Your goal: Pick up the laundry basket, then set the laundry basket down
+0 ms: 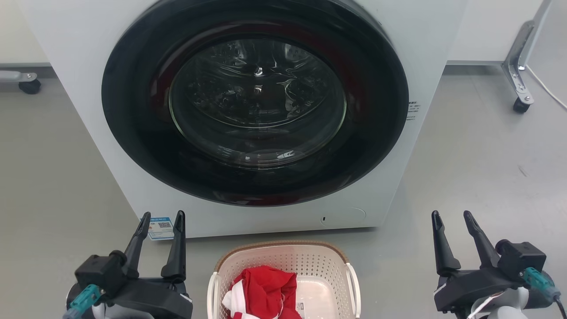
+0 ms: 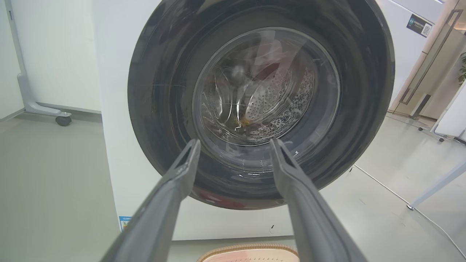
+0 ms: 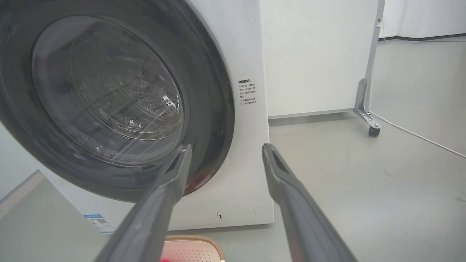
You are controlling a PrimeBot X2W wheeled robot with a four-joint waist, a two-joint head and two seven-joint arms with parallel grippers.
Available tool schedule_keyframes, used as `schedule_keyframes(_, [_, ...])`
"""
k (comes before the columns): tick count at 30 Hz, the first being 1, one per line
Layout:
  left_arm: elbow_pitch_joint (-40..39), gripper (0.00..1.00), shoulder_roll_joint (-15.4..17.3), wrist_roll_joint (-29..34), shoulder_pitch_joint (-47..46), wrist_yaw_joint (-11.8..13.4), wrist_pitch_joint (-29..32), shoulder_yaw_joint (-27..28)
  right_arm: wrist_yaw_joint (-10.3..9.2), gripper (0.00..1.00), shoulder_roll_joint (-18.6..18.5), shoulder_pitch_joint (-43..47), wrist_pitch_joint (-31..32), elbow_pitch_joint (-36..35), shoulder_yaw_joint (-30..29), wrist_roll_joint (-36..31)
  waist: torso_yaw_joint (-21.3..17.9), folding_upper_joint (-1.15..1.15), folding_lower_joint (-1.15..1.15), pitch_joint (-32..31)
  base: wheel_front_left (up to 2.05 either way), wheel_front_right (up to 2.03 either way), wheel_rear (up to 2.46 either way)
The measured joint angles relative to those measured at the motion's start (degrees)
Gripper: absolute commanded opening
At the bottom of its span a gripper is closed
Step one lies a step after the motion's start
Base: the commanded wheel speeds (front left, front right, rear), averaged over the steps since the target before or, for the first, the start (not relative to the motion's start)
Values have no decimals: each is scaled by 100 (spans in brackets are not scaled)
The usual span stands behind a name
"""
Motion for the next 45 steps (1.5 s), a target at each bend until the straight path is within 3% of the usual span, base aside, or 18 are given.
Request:
schedule_keyframes(15, [145,100,2,778,107,257,-242,-81,-200,100,8,119,-293,92,85,-998,-21,0,0,14,0,0,0])
schedule_keyframes(45, [355,100,-40,770,114,346,-208,-51,-42,100,193,131,-294,118,-166,-958,-12,0,0,44,0,0,0])
